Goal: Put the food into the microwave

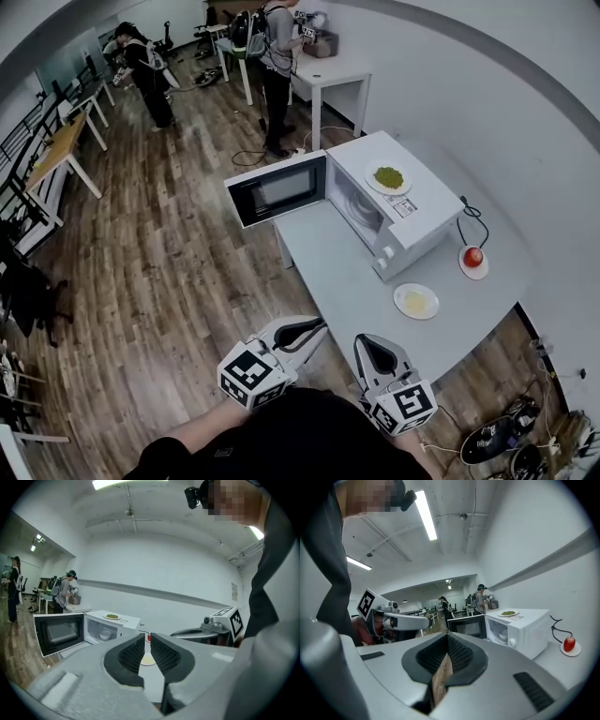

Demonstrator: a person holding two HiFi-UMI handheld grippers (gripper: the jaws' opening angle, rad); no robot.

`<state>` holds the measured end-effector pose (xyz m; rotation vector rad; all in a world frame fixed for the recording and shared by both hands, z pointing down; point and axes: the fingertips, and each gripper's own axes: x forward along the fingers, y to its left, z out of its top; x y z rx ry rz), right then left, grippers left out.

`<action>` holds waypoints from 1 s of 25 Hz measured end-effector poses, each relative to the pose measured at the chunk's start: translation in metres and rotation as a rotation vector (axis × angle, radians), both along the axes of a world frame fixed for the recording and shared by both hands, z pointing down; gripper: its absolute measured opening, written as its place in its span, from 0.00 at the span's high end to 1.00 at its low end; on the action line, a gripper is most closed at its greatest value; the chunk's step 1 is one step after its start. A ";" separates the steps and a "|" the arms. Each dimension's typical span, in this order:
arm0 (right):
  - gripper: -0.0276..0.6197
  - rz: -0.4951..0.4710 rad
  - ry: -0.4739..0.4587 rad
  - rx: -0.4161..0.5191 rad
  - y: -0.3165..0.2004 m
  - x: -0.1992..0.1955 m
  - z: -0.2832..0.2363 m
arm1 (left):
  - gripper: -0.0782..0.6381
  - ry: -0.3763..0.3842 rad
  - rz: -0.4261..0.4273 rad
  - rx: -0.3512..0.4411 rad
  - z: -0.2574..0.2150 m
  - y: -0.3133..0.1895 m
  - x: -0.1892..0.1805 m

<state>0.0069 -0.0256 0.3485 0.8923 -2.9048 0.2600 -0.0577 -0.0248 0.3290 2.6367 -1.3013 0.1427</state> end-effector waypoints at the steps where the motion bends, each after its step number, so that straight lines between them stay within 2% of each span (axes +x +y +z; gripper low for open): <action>1: 0.94 -0.013 0.001 0.006 0.001 -0.006 -0.002 | 0.83 -0.004 -0.004 0.003 0.000 0.000 -0.005; 4: 0.94 -0.031 -0.006 0.020 0.003 -0.018 -0.007 | 0.84 -0.015 -0.026 0.013 -0.001 -0.002 -0.024; 9: 0.94 0.009 -0.006 0.028 -0.004 -0.020 -0.011 | 0.84 -0.015 -0.057 0.042 -0.007 -0.005 -0.047; 25: 0.94 0.052 0.015 0.037 -0.014 -0.027 -0.009 | 0.86 -0.057 -0.020 0.107 -0.015 -0.011 -0.053</action>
